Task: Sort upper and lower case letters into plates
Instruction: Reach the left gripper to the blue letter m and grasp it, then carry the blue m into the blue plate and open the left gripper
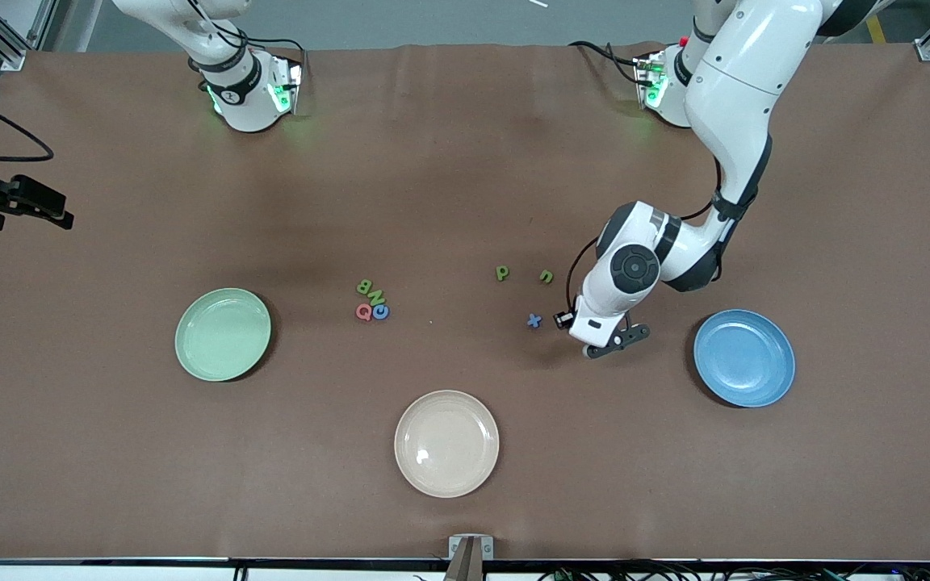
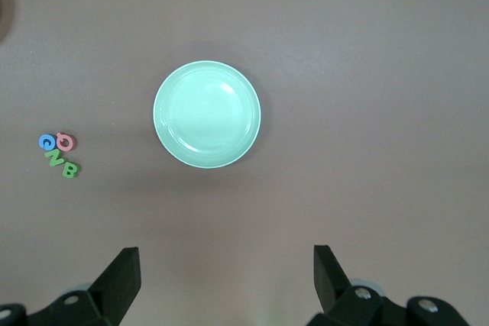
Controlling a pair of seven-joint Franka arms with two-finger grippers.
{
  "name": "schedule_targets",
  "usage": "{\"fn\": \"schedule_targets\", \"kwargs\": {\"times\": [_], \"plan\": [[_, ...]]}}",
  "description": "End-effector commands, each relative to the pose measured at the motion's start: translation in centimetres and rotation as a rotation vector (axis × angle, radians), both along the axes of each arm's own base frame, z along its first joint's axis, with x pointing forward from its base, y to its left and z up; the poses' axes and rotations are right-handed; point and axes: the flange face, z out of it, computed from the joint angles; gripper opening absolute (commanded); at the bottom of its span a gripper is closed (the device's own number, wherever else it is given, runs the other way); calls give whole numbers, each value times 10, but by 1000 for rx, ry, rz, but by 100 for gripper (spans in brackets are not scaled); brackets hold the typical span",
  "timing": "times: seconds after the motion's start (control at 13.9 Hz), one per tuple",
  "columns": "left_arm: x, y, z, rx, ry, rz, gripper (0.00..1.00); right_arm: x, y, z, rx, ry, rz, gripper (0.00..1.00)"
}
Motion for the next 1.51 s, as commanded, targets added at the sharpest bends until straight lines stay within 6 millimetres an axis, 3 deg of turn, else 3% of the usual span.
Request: {"fn": "schedule_targets", "kwargs": {"times": [0.0,0.14,0.22,0.36,0.5,0.65,0.79,0.86,1.0,1.15,1.29,1.36,1.44], "plan": [[1,-4,0,9,-19,6,5,-1,-1,6,-4,-12,-2,100],[9,6,13,10,-31,19,0,0,-1,7,-4,-23,-2,100],[17,15,34,9,-55,30,0,1,-1,8,-5,-25,-2,100],[34,46,67,31,-60,43,0,4,-2,9,-6,-54,-3,100],[54,93,88,36,-60,26,0,7,-1,18,-10,-88,-3,100],[76,159,86,30,-66,-28,0,13,0,14,-12,-90,1,100],[91,223,84,25,-73,-63,0,34,-2,-19,-17,-59,-1,100],[92,242,78,24,-65,-66,2,42,-3,-39,-16,-30,-4,100],[97,268,52,47,-40,-57,5,49,-5,-54,-29,-18,-2,100],[95,298,41,111,-26,-74,23,56,3,-75,-18,10,-6,100],[94,311,40,116,-23,-59,83,60,13,-92,-19,22,-29,100],[93,308,40,115,-21,-61,100,62,24,-106,-20,34,-53,100],[93,298,44,116,-21,-62,100,62,38,-118,-12,40,-85,100]]}}
